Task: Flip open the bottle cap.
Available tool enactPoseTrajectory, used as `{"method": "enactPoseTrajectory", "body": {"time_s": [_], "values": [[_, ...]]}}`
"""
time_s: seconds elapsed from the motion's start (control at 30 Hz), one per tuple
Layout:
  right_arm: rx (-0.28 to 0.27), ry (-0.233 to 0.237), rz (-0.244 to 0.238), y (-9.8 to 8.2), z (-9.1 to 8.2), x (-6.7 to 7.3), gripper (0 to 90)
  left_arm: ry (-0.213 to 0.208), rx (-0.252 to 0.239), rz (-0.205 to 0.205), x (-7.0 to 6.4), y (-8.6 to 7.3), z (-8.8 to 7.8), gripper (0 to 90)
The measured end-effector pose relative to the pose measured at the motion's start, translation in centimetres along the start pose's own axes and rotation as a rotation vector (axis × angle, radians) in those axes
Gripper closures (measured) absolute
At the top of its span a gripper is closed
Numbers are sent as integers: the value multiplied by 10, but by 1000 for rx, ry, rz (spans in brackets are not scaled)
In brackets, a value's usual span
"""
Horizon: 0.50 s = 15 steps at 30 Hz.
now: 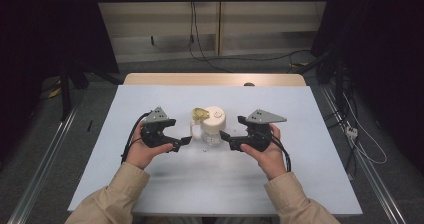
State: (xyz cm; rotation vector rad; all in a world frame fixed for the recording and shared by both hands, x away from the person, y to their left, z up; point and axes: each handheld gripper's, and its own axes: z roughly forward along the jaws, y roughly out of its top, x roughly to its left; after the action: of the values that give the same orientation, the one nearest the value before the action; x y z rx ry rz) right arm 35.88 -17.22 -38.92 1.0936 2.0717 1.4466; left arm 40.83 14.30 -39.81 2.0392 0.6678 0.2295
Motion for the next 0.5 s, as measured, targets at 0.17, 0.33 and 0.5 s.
{"method": "enactPoseTrajectory", "body": {"time_s": [0.17, 0.33, 0.5], "values": [[1, -7, 7, -6, -5, -3, 148, 4, 4, 1, 0, -4, -3, 96], [5, -15, 3, -10, -9, -4, 146, 8, 2, 5, 2, -7, -6, 96], [6, -17, 8, -14, -13, -7, 145, 6, -1, 2, 2, -9, -9, 96]]}}
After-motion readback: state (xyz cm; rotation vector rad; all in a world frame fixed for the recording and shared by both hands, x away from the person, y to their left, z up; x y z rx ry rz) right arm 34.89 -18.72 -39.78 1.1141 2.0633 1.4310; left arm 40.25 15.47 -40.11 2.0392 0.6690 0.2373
